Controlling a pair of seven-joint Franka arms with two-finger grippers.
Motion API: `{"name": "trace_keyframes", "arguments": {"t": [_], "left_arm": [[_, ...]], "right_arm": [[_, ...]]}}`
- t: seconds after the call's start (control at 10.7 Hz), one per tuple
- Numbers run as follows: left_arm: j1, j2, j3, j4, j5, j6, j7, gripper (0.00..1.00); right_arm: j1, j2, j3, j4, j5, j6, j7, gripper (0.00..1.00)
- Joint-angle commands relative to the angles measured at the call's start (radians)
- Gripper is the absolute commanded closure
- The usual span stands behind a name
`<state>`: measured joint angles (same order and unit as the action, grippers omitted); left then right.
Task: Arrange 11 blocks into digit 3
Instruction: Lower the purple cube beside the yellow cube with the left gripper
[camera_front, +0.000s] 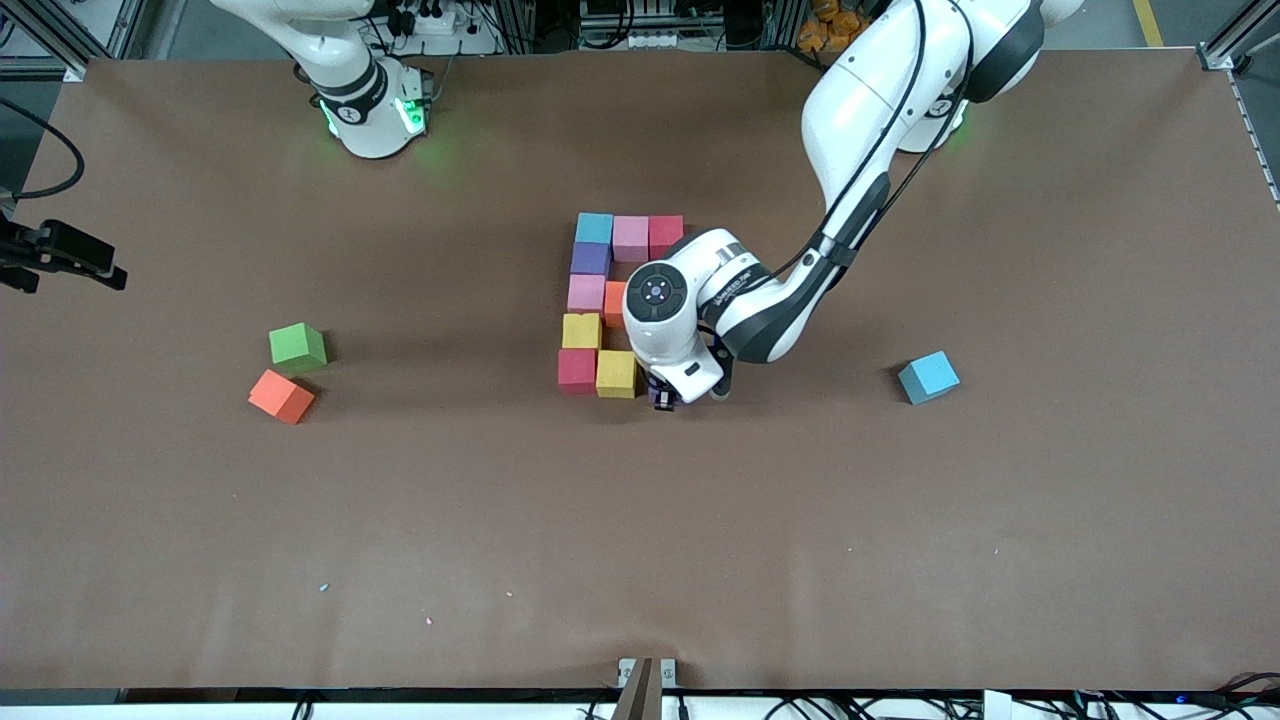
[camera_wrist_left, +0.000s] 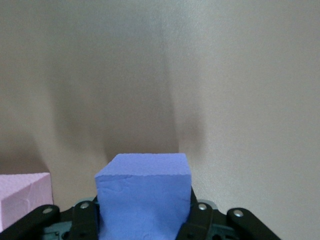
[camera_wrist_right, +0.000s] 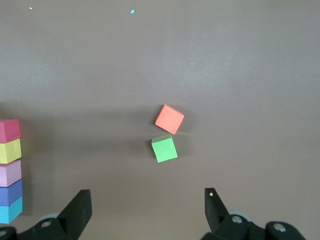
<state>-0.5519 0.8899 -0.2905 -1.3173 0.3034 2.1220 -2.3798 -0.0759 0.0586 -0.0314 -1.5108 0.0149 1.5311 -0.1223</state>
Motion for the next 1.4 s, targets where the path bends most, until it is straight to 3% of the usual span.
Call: {"name": "trace_keyframes", "arguments": {"t": [0.0,1.31], "left_arm": [[-0.026,0.029,0.01,0.04,0.017,-0.002,-0.05,0.57],[-0.049,0.064,0.011,0.063,0.017,0.004,-0.085,0.54]], "right_arm": [[-0.007,0.0,0.008,0.004,-0.012,-0.009,0.013,0.0],[-0.007,0.003,0.008,0.004,-0.012,-0.009,0.012,0.0]]}}
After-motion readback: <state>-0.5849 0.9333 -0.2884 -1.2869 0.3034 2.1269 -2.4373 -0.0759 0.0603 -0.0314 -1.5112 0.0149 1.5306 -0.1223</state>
